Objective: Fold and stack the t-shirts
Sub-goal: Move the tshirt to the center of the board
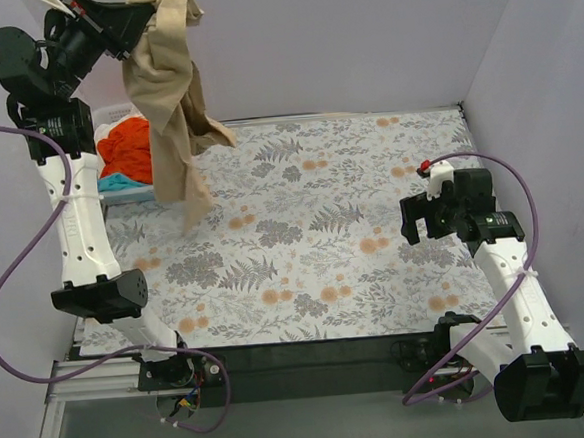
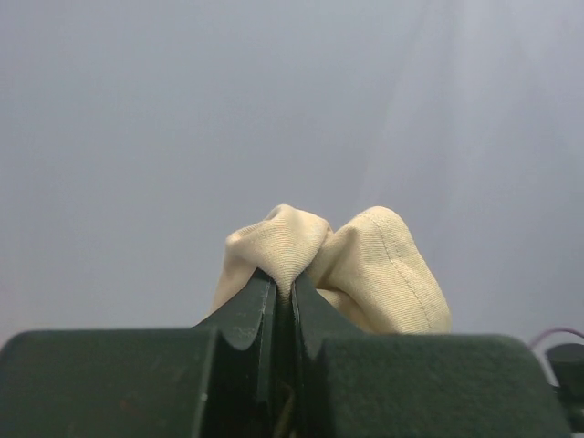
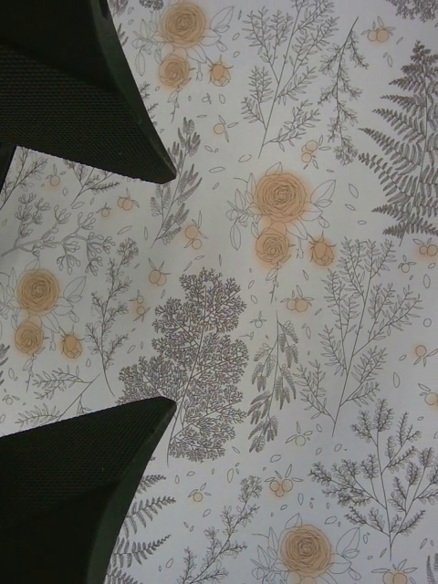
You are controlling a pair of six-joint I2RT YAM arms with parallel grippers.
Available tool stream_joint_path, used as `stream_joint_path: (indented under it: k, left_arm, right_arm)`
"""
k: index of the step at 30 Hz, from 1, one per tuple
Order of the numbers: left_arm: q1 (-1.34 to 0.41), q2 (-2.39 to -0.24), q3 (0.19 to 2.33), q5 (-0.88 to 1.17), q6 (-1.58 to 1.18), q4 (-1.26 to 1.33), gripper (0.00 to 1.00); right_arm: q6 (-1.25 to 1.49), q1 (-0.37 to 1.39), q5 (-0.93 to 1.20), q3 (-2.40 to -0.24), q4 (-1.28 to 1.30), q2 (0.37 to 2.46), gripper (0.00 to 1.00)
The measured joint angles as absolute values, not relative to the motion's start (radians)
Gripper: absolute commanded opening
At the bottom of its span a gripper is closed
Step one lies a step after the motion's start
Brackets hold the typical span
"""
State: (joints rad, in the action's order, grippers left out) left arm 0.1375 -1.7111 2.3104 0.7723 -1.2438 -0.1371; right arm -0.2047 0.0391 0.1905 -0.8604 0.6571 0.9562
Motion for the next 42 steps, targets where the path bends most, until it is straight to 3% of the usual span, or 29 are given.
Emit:
stream_joint_path:
  k: [8,12,17,23,29,34,39,40,42]
  left_arm:
    - [0.022,-1.641,2.134,0.899,-1.367,-0.034,0.00]
    - [-0.038,-1.579,1.850,0.963,-1.362,-0.008,0.01]
    - [-0.038,-1.491,1.450,0.976,-1.200,-0.099,0.09]
    - [-0.044,-1.421,1.144,0.955,-1.040,-0.216,0.00]
    - [-0.148,-1.413,1.117,0.897,-0.991,-0.252,0.00]
    - [-0.348,-1.489,1.275,0.830,-1.010,-0.237,0.00]
    - [-0.496,-1.631,1.407,0.775,-1.050,-0.156,0.08]
    - [-0.502,-1.651,1.409,0.755,-1.052,-0.155,0.18]
    - [-0.497,-1.688,1.399,0.720,-1.032,-0.162,0.61]
  right_arm:
    - [-0.208,0.039,0.231,-0.918,0.674,0.957,0.88]
    - [-0.223,0.039,0.272,-0.933,0.685,0.959,0.88]
    - [-0.262,0.039,0.345,-0.937,0.699,0.971,0.89]
    - [-0.295,0.039,0.436,-0.940,0.708,1.026,0.84]
    - [-0.294,0.038,0.474,-0.971,0.720,1.062,0.82]
    - [-0.288,0.025,0.474,-1.058,0.734,1.063,0.85]
    - [-0.287,0.014,0.455,-1.093,0.736,1.057,0.89]
    - [-0.288,0.014,0.448,-1.093,0.742,1.059,0.98]
    - [-0.291,0.014,0.441,-1.093,0.754,1.066,0.98]
